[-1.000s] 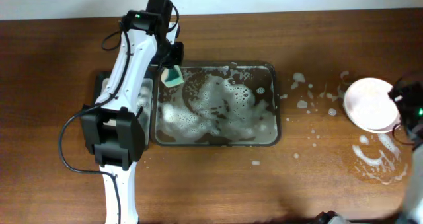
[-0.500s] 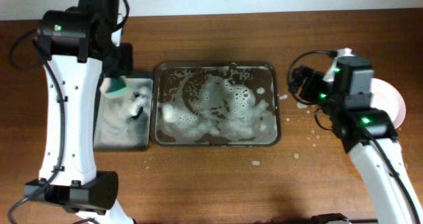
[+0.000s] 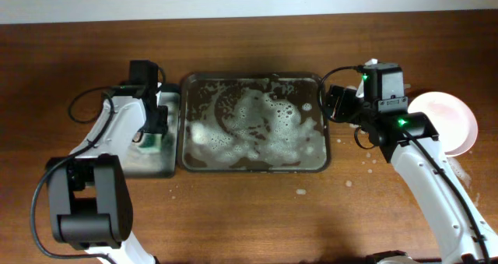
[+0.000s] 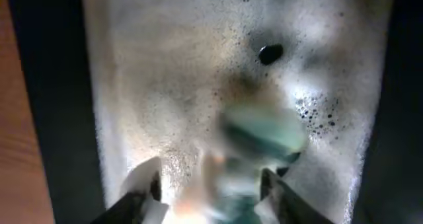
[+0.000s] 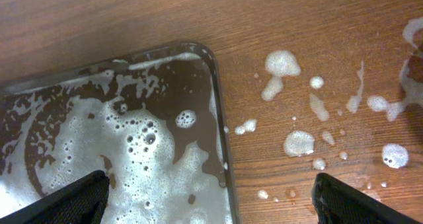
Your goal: Clean dirty plates on tray and stack at the side
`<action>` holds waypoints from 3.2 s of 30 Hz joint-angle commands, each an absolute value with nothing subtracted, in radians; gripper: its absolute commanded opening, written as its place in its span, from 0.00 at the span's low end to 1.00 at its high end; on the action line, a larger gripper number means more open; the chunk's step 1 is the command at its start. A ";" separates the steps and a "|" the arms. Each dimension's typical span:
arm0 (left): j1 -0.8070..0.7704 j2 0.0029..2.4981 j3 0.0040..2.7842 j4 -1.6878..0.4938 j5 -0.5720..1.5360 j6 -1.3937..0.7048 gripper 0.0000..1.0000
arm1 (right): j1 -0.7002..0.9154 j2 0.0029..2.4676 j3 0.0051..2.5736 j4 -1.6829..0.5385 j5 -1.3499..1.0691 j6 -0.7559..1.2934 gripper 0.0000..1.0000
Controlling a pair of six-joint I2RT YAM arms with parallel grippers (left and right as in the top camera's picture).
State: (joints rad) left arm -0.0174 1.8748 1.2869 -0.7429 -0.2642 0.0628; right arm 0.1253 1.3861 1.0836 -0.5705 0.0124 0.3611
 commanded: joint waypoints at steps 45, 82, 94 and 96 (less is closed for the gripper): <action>-0.017 1.636 1.622 -0.873 0.008 0.069 0.99 | 0.019 0.150 0.286 -0.058 -0.120 -0.045 0.98; -0.017 1.636 1.622 -0.909 -0.110 0.085 0.99 | 0.059 0.004 0.006 -0.068 -0.121 -0.045 0.98; -0.017 0.886 0.952 -0.472 -0.096 0.122 0.99 | 0.059 0.004 0.006 -0.068 -0.120 -0.045 0.98; -0.017 0.736 0.764 -0.371 -0.074 0.122 0.99 | 0.059 0.004 0.006 -0.068 -0.120 -0.045 0.98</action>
State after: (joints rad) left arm -0.0174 0.8860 0.9546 -0.4366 -0.1200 0.1101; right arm 0.0540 0.0113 0.0101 -0.0628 -0.1181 -0.0383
